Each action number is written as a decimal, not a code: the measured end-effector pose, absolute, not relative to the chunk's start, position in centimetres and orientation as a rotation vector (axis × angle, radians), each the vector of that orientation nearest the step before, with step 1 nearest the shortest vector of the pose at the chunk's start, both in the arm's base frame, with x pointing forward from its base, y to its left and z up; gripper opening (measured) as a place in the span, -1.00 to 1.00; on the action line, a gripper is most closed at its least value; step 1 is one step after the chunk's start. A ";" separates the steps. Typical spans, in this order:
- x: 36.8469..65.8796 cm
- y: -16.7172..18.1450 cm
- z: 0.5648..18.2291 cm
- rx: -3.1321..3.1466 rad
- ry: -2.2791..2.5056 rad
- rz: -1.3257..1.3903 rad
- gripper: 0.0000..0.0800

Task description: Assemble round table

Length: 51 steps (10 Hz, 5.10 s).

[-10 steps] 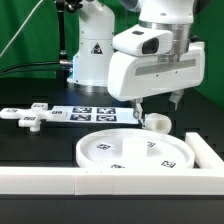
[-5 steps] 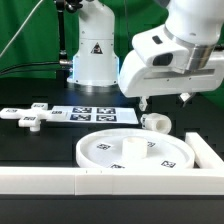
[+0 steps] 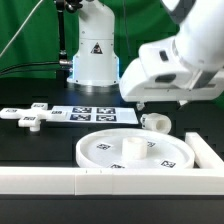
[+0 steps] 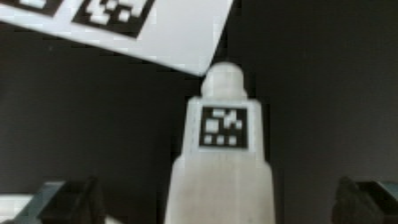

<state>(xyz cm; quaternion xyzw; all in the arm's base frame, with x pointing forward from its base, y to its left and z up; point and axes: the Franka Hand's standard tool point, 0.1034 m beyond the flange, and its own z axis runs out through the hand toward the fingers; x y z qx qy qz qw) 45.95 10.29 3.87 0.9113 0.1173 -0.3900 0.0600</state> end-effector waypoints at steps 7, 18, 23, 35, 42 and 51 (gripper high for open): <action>45.6 10.2 1.2 2.674 0.352 -1.358 0.62; 46.7 9.4 8.0 2.665 0.464 -1.421 0.02; 48.3 9.9 7.2 2.805 0.489 -1.149 0.02; 52.5 7.8 11.6 3.076 0.379 -0.091 0.02; 55.2 6.9 12.5 3.104 0.429 0.326 0.02; 58.4 4.1 11.6 3.111 0.395 0.415 0.02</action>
Offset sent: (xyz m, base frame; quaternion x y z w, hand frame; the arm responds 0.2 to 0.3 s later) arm -0.0036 -0.0033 -0.0107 -0.0001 0.0153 0.0029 0.9999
